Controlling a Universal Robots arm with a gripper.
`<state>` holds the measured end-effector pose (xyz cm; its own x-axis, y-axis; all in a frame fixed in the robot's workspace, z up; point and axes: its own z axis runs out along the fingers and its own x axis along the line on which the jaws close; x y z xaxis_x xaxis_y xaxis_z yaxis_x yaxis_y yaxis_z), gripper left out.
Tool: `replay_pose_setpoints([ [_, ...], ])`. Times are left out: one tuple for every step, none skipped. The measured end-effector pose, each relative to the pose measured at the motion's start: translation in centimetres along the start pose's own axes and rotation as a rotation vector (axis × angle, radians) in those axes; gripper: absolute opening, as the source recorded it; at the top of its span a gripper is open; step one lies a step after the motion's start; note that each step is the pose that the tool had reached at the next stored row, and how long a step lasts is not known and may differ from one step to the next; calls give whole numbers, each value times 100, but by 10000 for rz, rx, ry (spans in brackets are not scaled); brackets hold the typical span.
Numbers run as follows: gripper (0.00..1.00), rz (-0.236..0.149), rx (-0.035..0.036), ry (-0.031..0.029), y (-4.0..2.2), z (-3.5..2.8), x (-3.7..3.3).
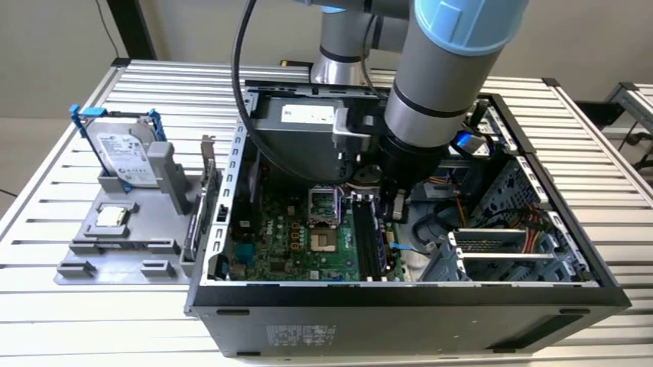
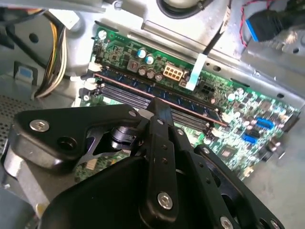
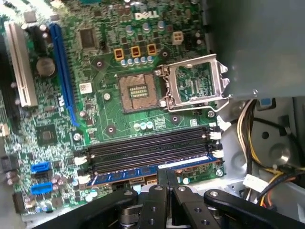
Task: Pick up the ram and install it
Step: 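Press down the ram until it locks into place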
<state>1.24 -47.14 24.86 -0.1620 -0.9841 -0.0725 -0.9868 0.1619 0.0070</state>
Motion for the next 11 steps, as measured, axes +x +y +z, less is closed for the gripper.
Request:
replay_pose_setpoints([
  [0,-174,6,1,-1,5,0],
  [0,-330,6,2,0,6,1],
  [0,-341,7,3,-1,6,1],
  [0,-342,6,3,0,6,1],
  [0,-345,3,0,-1,12,0],
  [0,-391,-2,-1,-2,26,2],
  [0,-510,-10,0,-2,45,4],
  [0,-671,-23,4,-2,62,5],
  [0,-819,-33,3,-3,79,6],
  [0,-982,-45,4,-3,97,8],
  [0,-1133,-56,5,-4,116,9],
])
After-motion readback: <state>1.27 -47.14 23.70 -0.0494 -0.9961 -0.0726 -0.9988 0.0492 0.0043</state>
